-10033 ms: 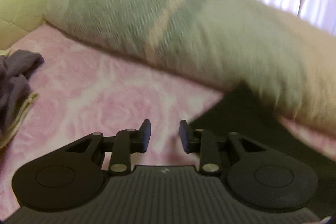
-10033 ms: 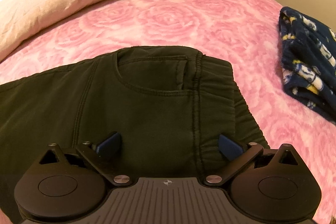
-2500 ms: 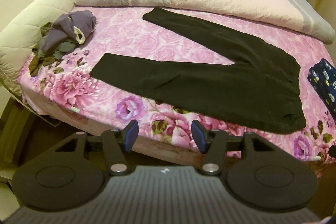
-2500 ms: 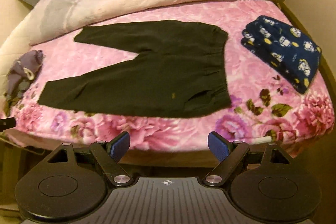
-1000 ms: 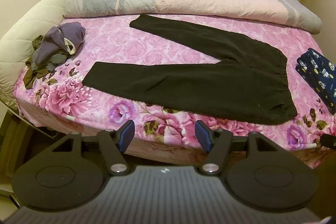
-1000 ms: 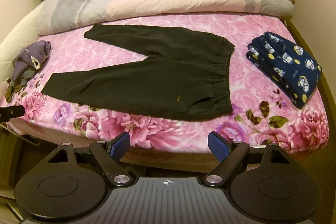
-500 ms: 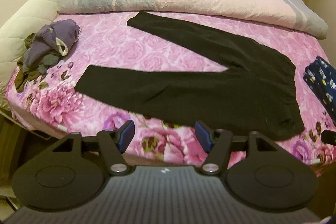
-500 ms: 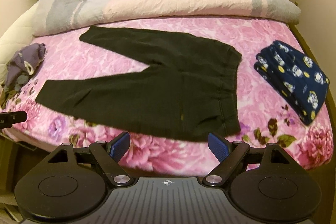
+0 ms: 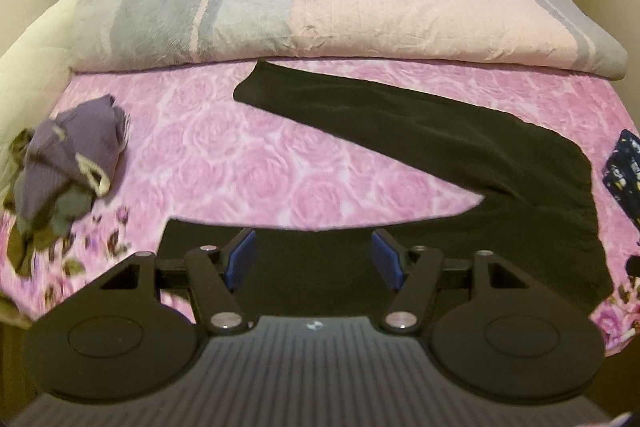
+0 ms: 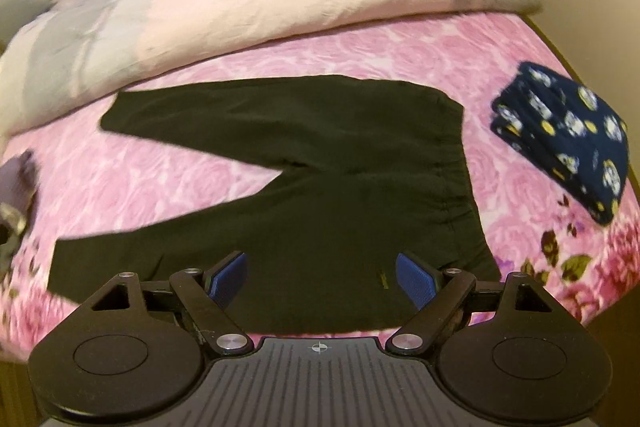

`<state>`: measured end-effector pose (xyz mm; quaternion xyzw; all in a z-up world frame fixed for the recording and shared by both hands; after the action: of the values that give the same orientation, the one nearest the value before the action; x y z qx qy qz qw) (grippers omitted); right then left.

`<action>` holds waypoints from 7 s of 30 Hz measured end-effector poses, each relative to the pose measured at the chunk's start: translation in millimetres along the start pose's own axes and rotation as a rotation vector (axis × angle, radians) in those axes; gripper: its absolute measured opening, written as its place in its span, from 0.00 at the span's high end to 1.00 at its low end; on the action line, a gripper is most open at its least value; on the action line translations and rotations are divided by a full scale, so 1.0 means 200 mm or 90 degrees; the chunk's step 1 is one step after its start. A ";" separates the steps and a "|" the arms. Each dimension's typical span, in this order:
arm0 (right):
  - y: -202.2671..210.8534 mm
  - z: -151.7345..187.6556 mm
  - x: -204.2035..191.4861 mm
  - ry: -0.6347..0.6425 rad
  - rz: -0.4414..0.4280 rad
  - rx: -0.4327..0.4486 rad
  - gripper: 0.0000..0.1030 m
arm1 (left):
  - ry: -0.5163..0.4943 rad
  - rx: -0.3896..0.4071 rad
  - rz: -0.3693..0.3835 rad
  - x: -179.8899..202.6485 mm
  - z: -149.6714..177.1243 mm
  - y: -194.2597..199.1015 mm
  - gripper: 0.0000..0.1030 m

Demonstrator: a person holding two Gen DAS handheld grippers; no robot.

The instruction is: Fold clothes

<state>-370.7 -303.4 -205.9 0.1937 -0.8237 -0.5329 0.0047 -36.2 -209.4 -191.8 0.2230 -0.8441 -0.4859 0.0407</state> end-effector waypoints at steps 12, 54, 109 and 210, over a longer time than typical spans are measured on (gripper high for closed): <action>-0.24 0.12 0.08 -0.164 0.095 -0.064 0.18 | -0.147 -0.021 0.122 0.21 -0.24 -0.46 0.42; -1.86 -1.20 0.87 0.272 -0.135 -0.079 0.18 | -0.528 0.058 0.318 1.07 -1.04 -2.23 0.42; -0.82 0.15 1.27 -0.585 -0.040 0.223 0.18 | -0.051 -0.078 -0.027 0.19 -0.23 -1.83 0.95; -0.60 0.54 1.38 -0.611 -0.007 0.226 0.75 | 0.394 -0.022 0.031 -0.93 0.72 -1.03 0.98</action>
<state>-612.2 -341.7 -413.4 -0.0708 -0.8096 -0.4140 -0.4100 158.9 -105.0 -413.2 0.3395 -0.7882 -0.4084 0.3109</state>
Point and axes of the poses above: each gripper's, at about its wrist camera, not at the fingertips, and y roughly against the way its jaws point, x to its right, z to its underside, the point moved 8 cm from there along -y, roughly the way its jaws point, and after that the axes turned 5 degrees about -z, right-handed, at the moved point
